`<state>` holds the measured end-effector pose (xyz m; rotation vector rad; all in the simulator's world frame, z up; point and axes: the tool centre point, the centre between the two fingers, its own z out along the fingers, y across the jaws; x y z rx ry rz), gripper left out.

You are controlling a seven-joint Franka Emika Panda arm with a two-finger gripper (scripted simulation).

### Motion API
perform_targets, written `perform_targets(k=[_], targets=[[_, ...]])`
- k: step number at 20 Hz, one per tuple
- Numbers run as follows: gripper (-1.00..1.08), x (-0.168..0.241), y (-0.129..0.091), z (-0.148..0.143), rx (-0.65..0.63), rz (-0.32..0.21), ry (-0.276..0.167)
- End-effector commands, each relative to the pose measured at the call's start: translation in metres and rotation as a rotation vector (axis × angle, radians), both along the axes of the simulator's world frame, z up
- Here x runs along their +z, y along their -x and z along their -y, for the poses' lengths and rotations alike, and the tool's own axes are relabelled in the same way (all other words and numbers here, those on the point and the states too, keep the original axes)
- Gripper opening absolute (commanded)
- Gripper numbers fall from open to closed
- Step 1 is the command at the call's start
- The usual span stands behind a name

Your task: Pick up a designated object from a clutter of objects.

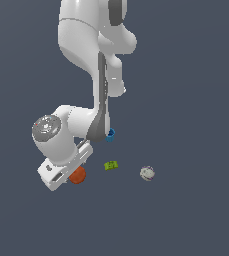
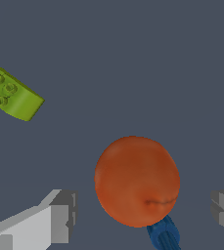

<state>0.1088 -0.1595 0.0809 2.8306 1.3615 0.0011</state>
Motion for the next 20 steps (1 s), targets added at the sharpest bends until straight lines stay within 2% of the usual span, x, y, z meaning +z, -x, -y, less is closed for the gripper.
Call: perform_targets(k=[1, 10, 11, 20], targets=[[1.0, -0.014, 0.001, 0.0, 0.001, -0.001, 0.0], [1.0, -0.034, 0.0, 0.0, 0.003, -0.001, 0.0], [-1.0, -0.034, 0.0, 0.0, 0.003, -0.001, 0.0], [-1.0, -0.034, 0.0, 0.0, 0.003, -0.001, 0.0]])
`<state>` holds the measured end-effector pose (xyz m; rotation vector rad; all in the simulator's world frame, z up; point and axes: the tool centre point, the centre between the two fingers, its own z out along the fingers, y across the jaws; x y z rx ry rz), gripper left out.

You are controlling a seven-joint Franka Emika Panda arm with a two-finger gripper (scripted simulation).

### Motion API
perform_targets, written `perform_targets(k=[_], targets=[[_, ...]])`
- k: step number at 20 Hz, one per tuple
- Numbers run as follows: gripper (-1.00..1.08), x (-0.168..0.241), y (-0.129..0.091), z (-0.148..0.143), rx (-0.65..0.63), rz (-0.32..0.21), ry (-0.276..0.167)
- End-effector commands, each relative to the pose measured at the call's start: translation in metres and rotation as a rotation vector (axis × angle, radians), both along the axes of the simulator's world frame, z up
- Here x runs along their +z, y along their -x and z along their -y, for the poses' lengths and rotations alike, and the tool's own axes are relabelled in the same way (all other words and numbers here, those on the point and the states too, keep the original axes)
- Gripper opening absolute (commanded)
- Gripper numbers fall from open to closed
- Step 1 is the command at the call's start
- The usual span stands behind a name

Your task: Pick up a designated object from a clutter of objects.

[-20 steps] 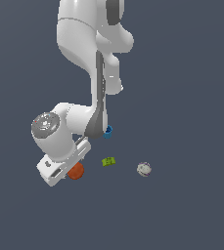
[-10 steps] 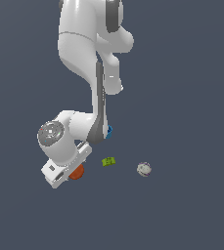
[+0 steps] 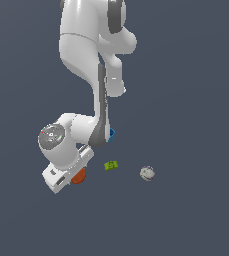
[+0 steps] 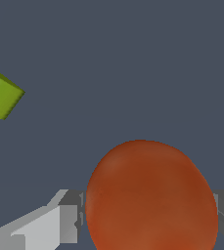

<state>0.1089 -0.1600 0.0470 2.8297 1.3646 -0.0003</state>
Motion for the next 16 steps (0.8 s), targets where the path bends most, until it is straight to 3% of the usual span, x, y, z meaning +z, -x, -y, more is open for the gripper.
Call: perform_targets(k=[1, 9, 16], targets=[[-1.0, 0.0, 0.0, 0.0, 0.0, 0.0, 0.0], [-1.0, 0.016, 0.002, -0.005, 0.0, 0.0, 0.0], [-1.0, 0.059, 0.009, -0.018, 0.0, 0.0, 0.0]])
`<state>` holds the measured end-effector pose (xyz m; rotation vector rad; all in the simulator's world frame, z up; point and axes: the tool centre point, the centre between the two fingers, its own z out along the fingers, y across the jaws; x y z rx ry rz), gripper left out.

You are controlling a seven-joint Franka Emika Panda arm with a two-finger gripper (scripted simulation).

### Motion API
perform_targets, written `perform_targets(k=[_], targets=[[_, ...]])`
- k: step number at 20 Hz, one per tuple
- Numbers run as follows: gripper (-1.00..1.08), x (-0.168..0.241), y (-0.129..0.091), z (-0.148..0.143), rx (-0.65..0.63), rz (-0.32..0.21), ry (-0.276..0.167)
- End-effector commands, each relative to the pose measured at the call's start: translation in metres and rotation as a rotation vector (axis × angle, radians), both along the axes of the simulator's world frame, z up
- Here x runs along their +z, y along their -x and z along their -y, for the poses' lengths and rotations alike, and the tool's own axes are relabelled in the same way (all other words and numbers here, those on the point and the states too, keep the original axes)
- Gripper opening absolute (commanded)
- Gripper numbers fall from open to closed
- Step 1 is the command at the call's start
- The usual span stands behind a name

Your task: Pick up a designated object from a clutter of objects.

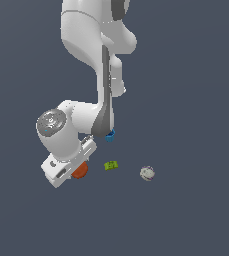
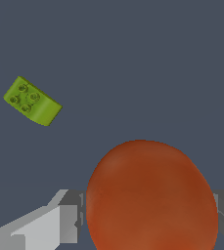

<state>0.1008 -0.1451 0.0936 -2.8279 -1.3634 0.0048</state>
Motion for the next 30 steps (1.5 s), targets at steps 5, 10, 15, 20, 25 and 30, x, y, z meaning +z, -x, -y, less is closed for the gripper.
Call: perform_targets(k=[5, 10, 15, 20, 25, 30], targets=[[-1.0, 0.062, 0.008, -0.018, 0.0, 0.004, 0.001], [-1.0, 0.121, 0.016, -0.036, 0.001, 0.003, 0.001], [-1.0, 0.18, 0.023, -0.054, 0.001, 0.003, 0.002], [-1.0, 0.238, 0.03, -0.071, 0.001, 0.003, 0.002], [-1.0, 0.291, 0.035, -0.087, 0.001, 0.003, 0.002], [-1.0, 0.329, 0.038, -0.098, 0.001, 0.004, 0.001]])
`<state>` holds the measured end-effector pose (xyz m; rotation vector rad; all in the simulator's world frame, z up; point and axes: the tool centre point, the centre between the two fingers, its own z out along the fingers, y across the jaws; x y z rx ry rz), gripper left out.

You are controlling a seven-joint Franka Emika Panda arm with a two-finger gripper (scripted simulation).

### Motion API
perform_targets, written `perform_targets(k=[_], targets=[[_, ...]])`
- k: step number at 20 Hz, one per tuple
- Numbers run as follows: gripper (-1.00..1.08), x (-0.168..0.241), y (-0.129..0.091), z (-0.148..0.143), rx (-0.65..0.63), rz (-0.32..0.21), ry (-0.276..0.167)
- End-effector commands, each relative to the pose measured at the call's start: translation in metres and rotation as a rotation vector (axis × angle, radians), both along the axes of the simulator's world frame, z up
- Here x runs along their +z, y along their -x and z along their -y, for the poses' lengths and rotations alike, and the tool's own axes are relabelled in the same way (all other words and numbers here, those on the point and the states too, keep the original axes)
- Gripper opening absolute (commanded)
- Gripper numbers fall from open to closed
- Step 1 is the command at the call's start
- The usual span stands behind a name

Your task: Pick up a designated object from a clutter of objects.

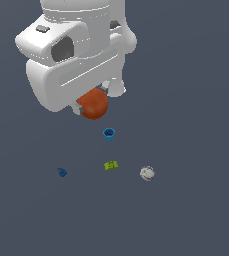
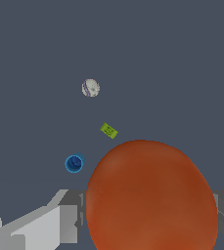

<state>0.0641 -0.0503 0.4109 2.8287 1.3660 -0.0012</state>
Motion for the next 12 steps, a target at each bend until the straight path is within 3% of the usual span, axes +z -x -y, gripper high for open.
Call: perform_targets(k=[1, 12], targets=[[-1.0, 0.018, 0.001, -0.005, 0.0, 0.0, 0.0], [-1.0, 0.046, 0.002, -0.013, 0.0, 0.001, -0.001]])
